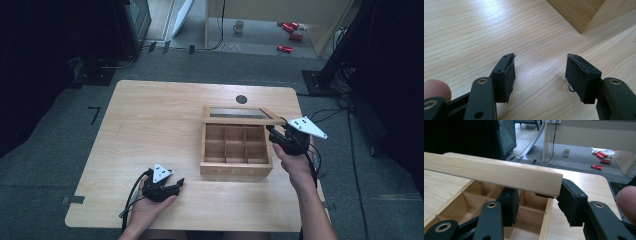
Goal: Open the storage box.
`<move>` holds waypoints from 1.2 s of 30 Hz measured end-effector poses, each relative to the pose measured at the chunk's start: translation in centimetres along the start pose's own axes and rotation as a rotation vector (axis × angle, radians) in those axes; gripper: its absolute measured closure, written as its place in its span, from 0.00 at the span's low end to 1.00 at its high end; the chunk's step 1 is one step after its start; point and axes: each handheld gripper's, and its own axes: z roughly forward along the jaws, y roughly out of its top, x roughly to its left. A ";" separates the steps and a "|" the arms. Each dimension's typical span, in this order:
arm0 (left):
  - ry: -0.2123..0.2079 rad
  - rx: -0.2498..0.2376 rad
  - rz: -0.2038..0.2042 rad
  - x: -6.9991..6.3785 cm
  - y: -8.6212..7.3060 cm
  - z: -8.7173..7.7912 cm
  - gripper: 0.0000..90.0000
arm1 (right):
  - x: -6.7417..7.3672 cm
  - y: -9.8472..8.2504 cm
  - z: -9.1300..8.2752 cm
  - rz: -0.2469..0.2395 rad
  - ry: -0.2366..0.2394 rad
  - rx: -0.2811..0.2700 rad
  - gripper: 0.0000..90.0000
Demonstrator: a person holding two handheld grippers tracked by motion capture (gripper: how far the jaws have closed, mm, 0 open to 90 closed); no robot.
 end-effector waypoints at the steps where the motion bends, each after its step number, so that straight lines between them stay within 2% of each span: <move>1: 0.001 -0.001 0.002 0.0 0.0 0.0 0.46 | -0.2 0.1 0.3 0.007 0.007 -0.004 0.59; 9: -0.003 -0.002 0.001 0.0 -0.1 0.0 0.46 | -1.1 0.4 2.3 0.020 0.030 -0.015 0.58; 12: 0.006 0.000 0.013 -0.1 -0.1 0.0 0.46 | -1.6 0.6 3.7 0.025 0.042 -0.026 0.58; 17: -0.004 -0.002 0.004 -0.1 -0.1 0.0 0.45 | -2.1 0.7 5.5 0.017 0.042 -0.012 0.57; 26: -0.014 -0.003 0.000 0.0 -0.1 0.0 0.44 | -3.6 1.2 8.0 0.045 0.101 -0.024 0.56; 32: -0.018 -0.004 -0.001 0.1 -0.1 0.0 0.44 | -4.3 1.8 9.4 0.048 0.117 -0.040 0.56; 36: -0.024 -0.004 -0.004 0.2 -0.1 0.0 0.44 | -5.0 2.1 10.3 0.069 0.147 -0.041 0.56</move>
